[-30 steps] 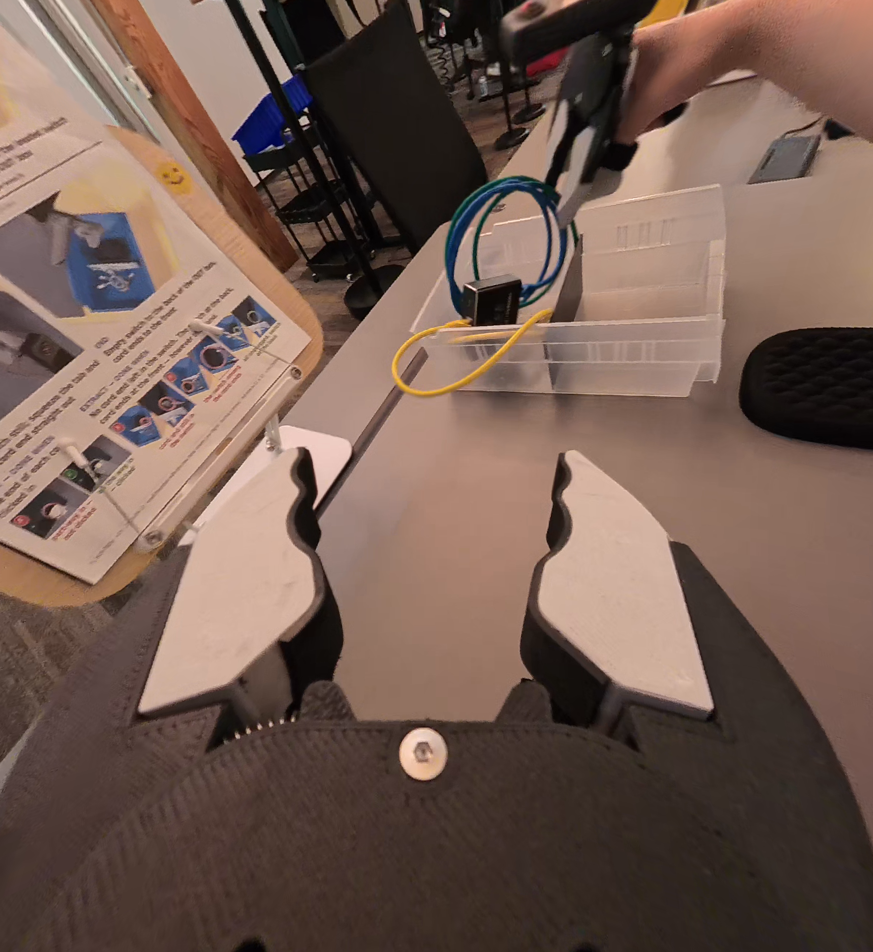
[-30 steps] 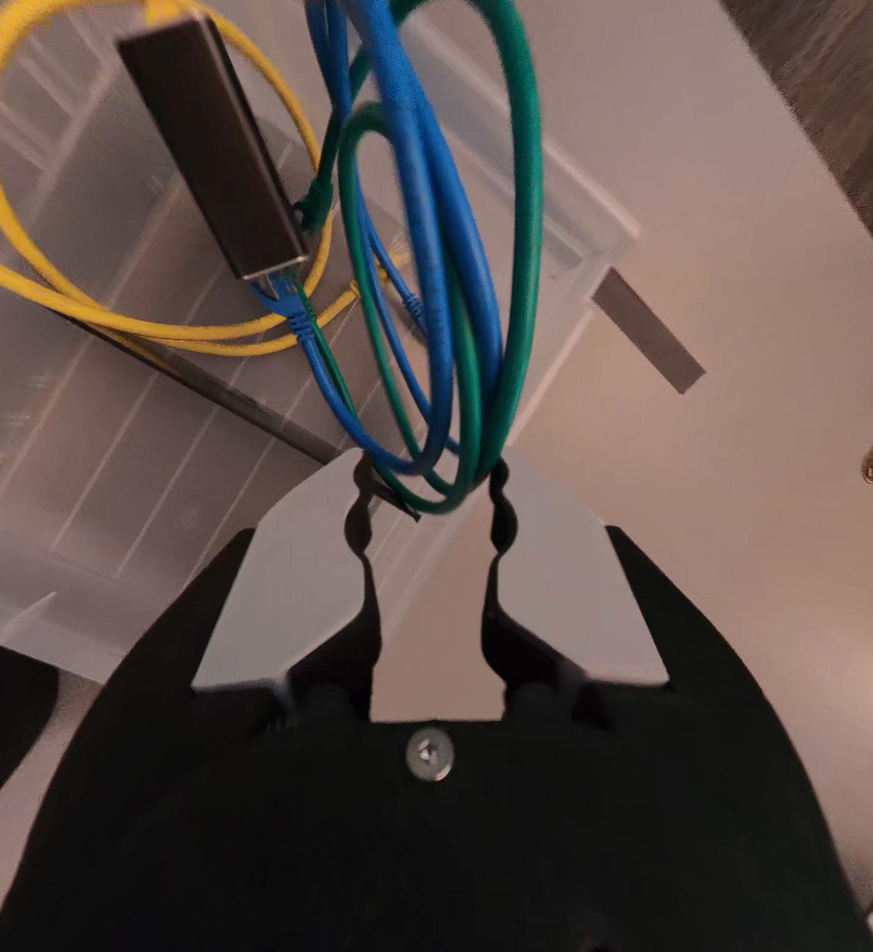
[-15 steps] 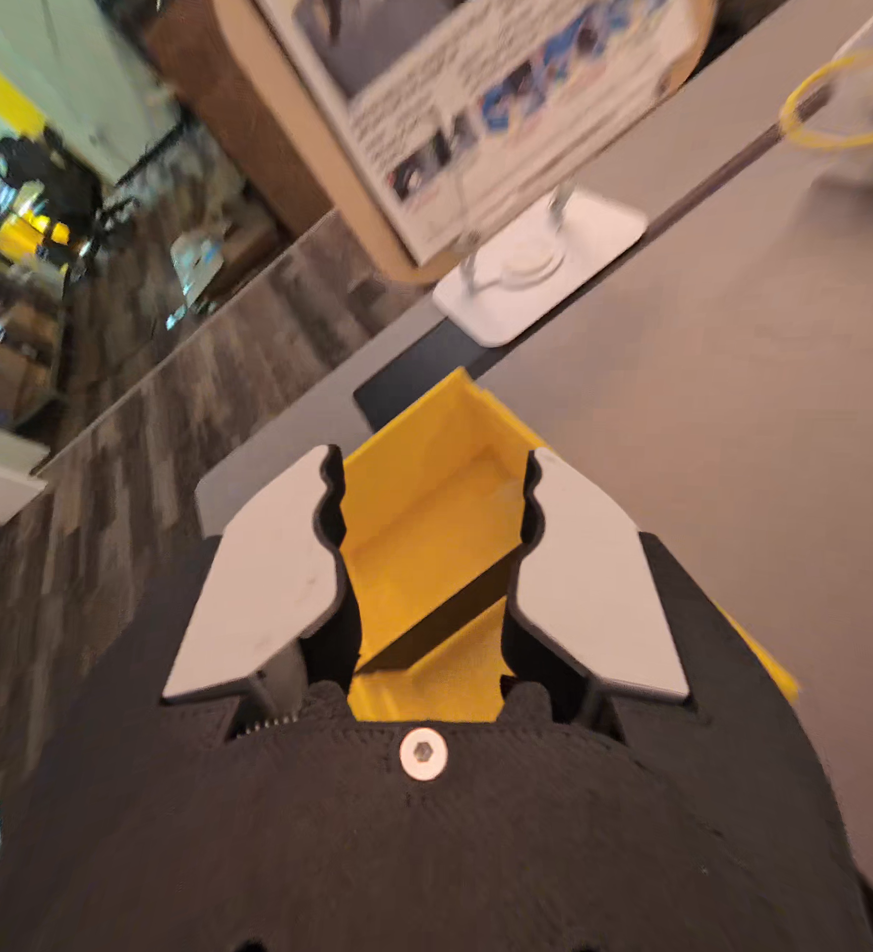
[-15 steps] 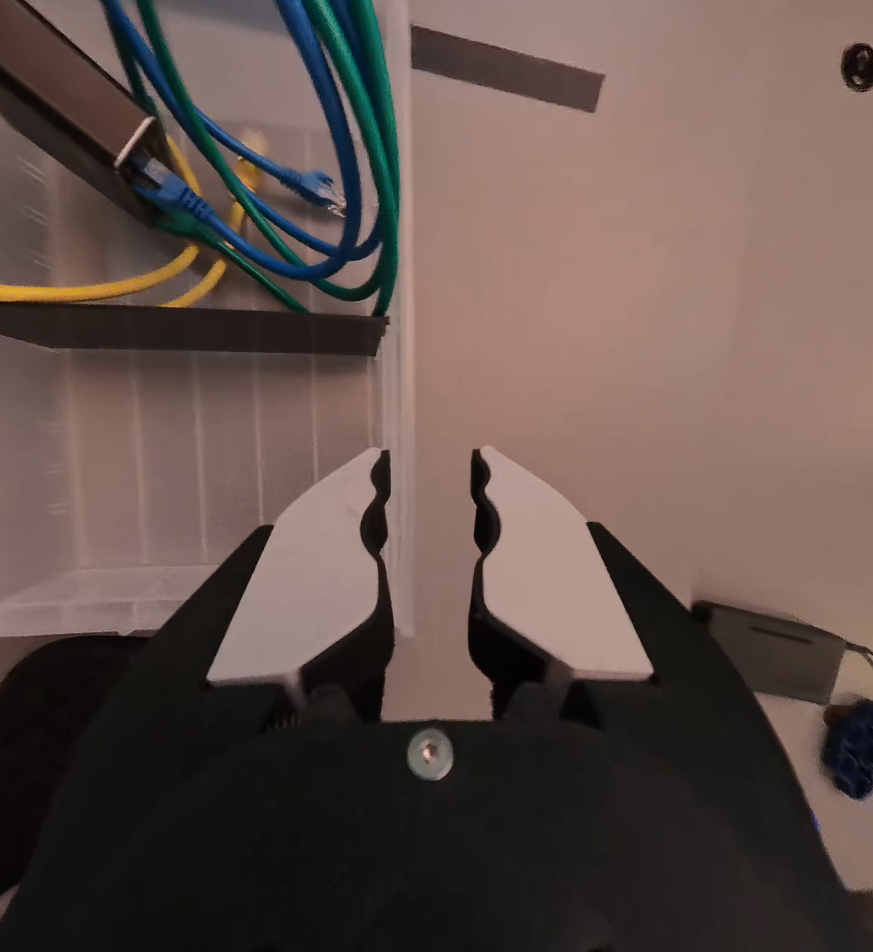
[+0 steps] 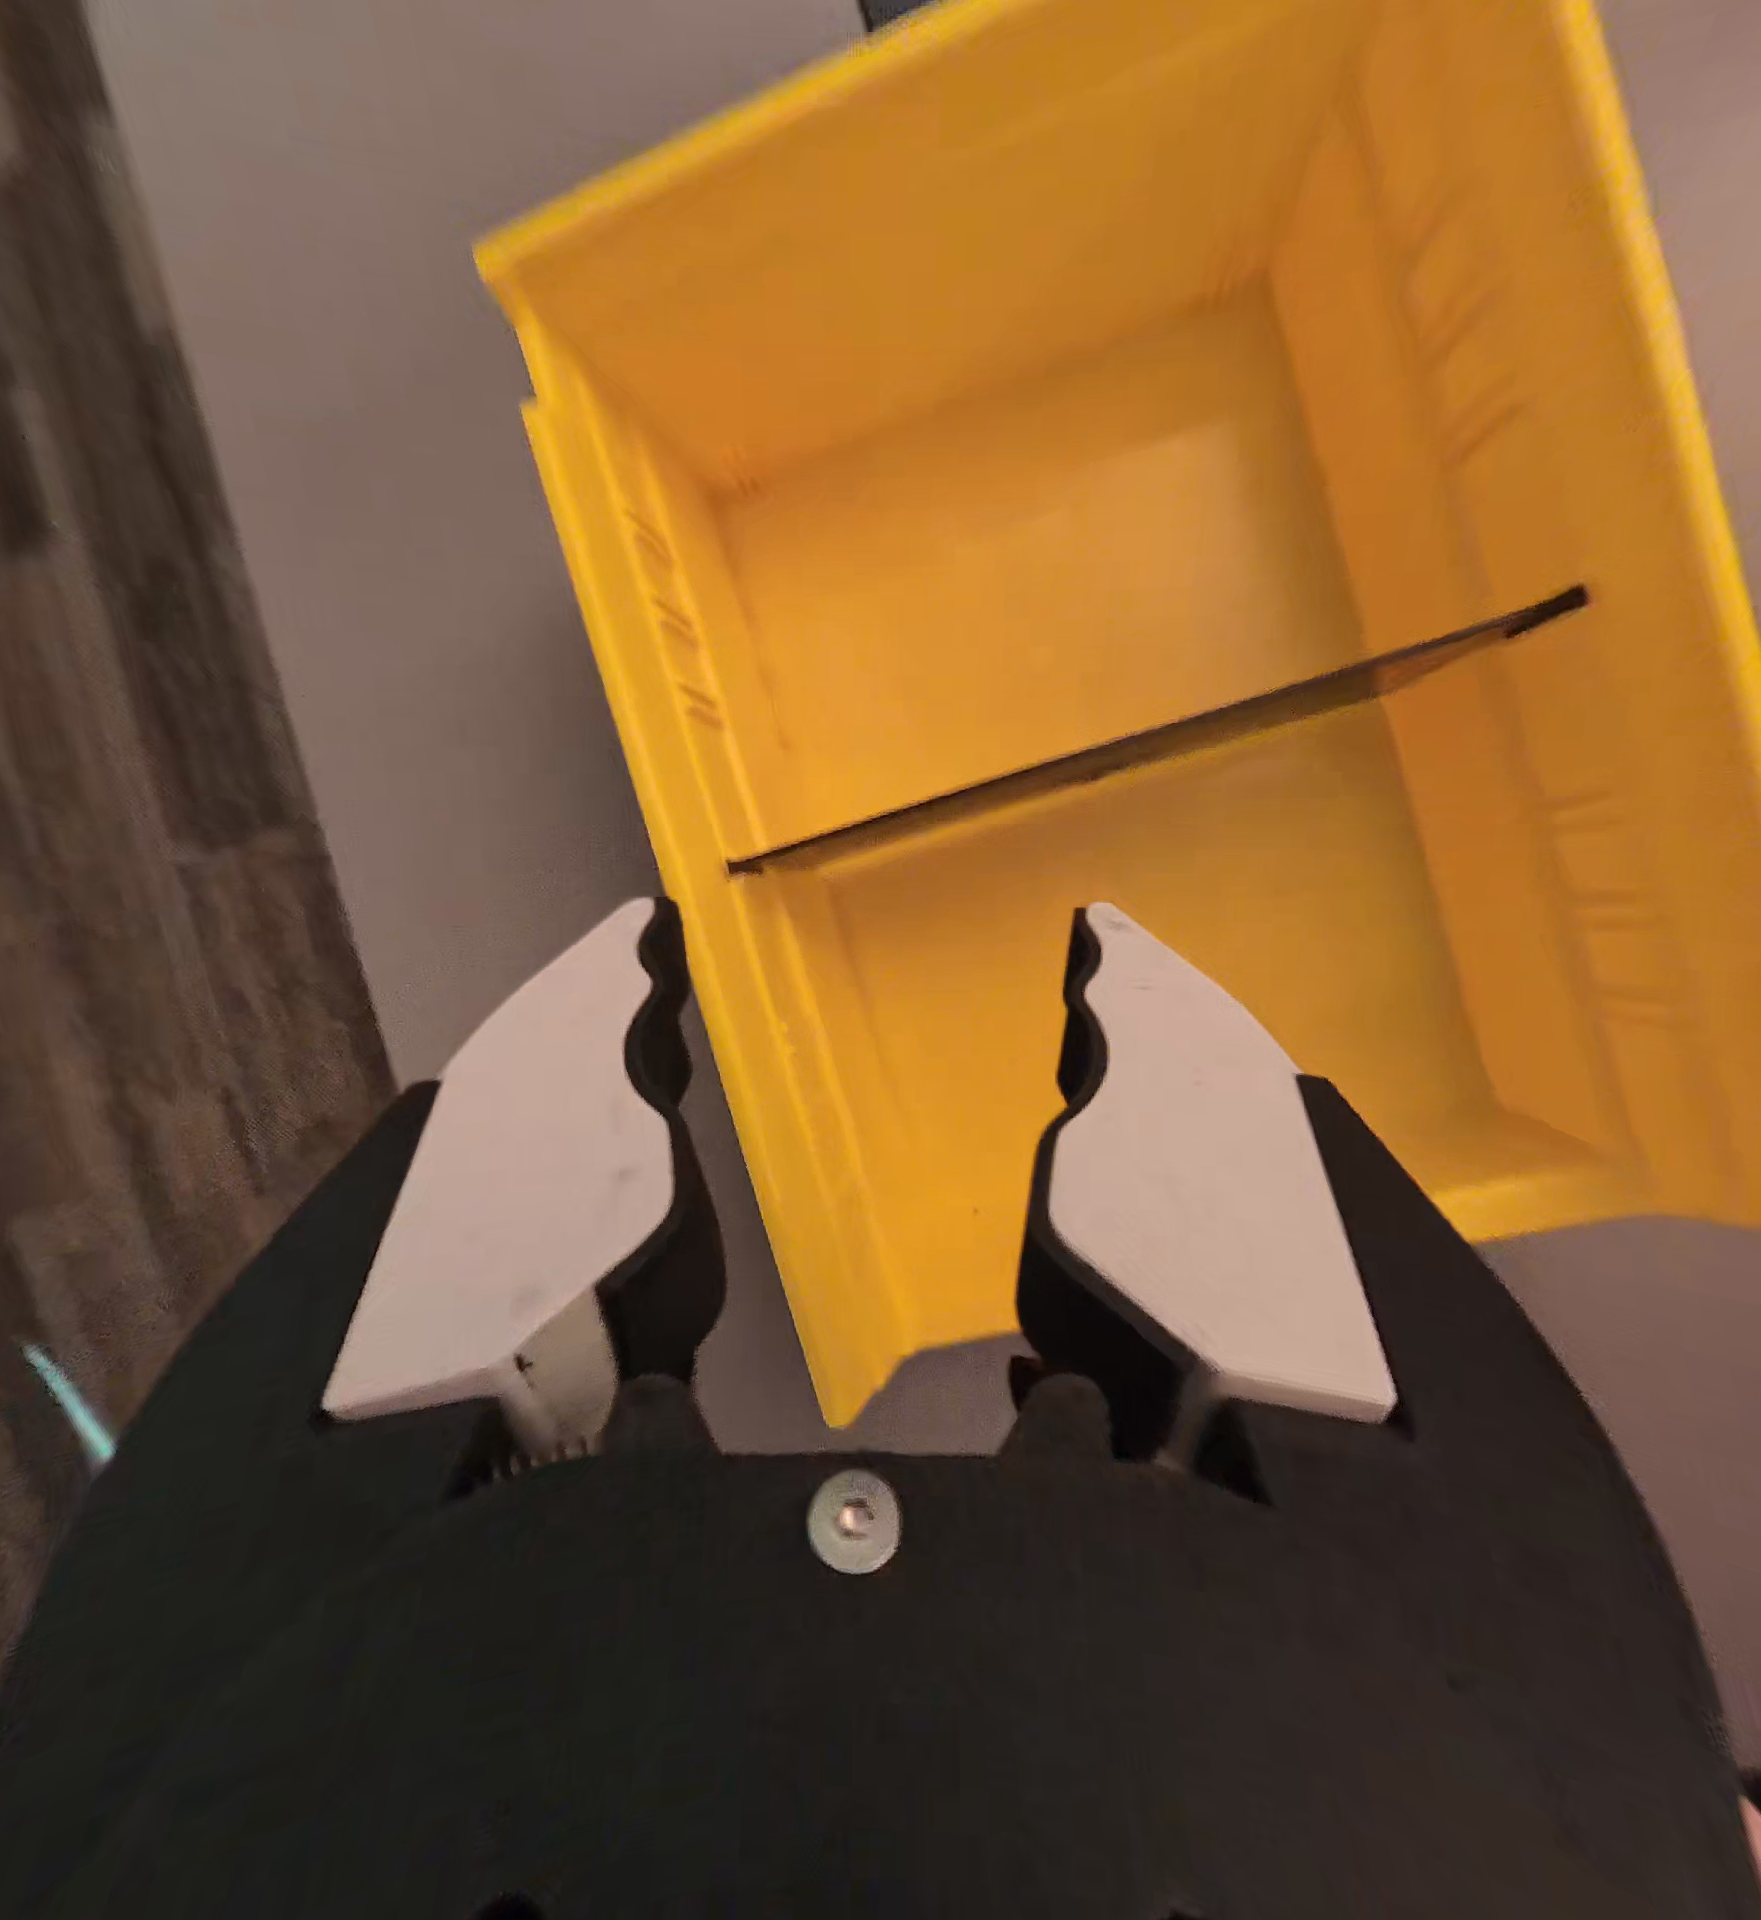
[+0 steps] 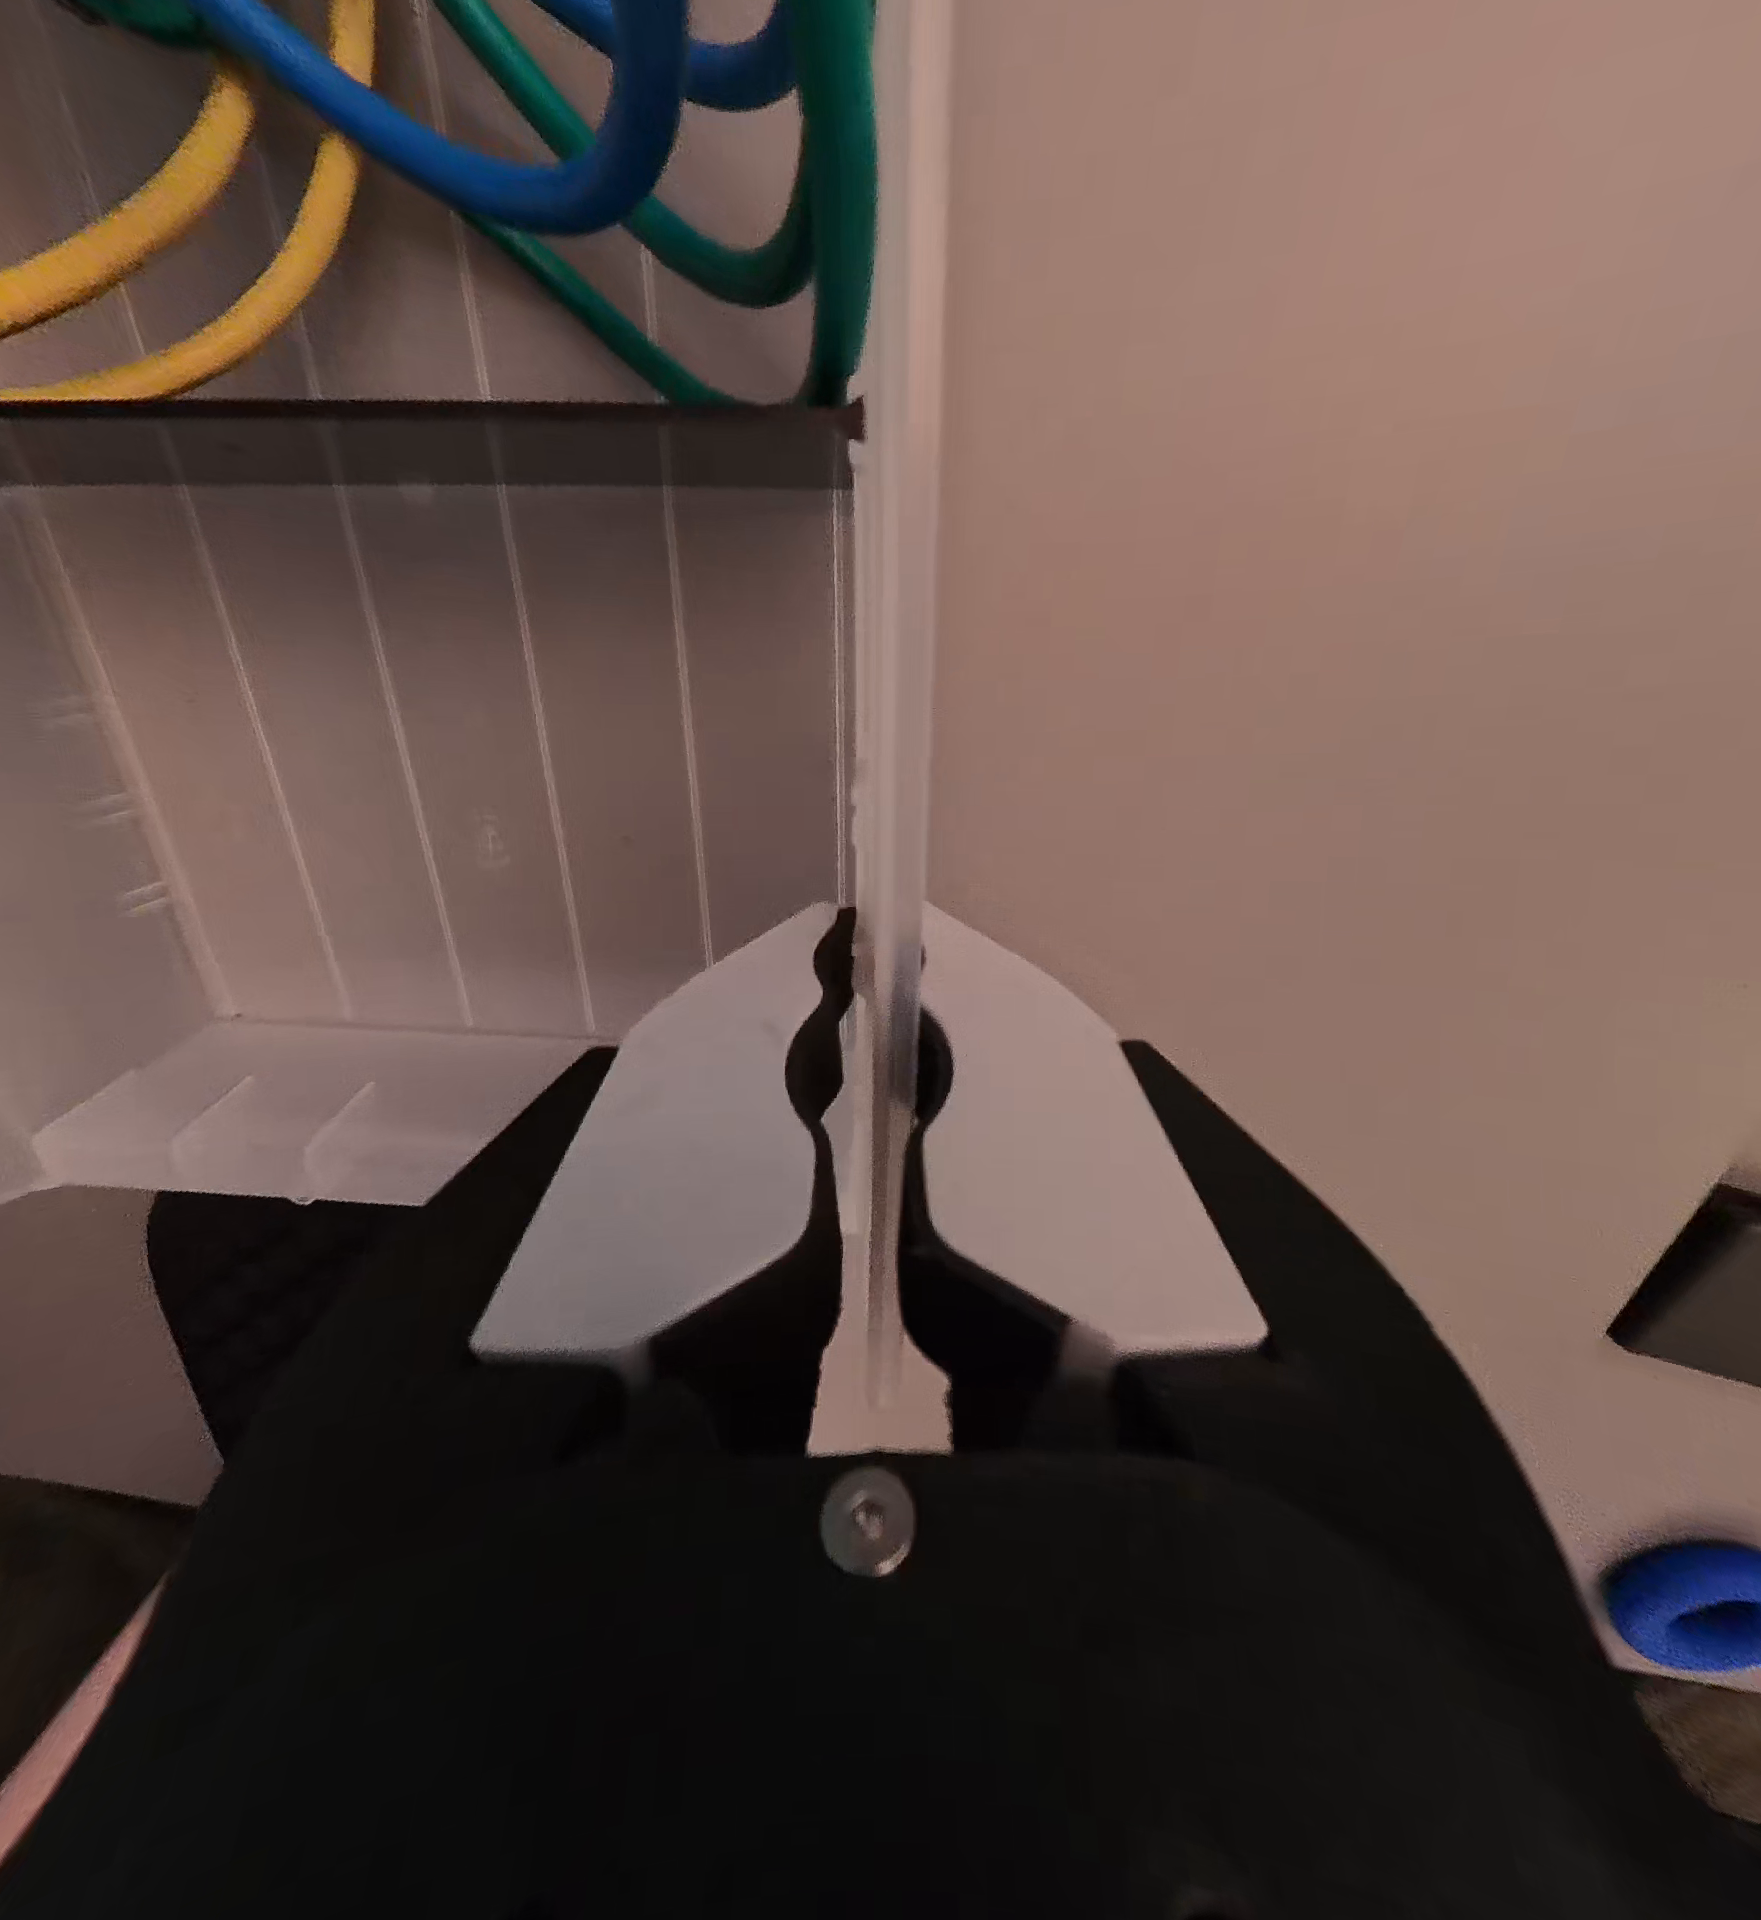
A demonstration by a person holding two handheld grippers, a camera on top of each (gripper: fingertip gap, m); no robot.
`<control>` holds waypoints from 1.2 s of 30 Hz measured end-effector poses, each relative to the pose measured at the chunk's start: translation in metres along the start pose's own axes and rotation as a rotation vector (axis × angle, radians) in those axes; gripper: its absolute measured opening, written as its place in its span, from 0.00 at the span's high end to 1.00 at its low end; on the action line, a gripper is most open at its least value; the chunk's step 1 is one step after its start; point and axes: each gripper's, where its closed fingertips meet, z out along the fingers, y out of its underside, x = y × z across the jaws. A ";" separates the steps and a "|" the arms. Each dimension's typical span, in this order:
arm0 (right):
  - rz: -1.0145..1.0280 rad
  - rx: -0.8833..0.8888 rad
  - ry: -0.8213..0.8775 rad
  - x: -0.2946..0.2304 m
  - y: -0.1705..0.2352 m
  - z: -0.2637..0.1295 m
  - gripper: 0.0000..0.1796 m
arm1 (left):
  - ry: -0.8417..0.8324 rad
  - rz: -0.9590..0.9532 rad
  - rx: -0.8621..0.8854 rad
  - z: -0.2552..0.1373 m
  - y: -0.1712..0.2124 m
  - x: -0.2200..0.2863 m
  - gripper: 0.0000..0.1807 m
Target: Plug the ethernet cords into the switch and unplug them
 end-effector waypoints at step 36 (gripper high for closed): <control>-0.195 -0.114 -0.011 -0.049 0.006 0.003 0.96 | 0.197 -0.075 -0.421 0.069 0.045 0.024 0.97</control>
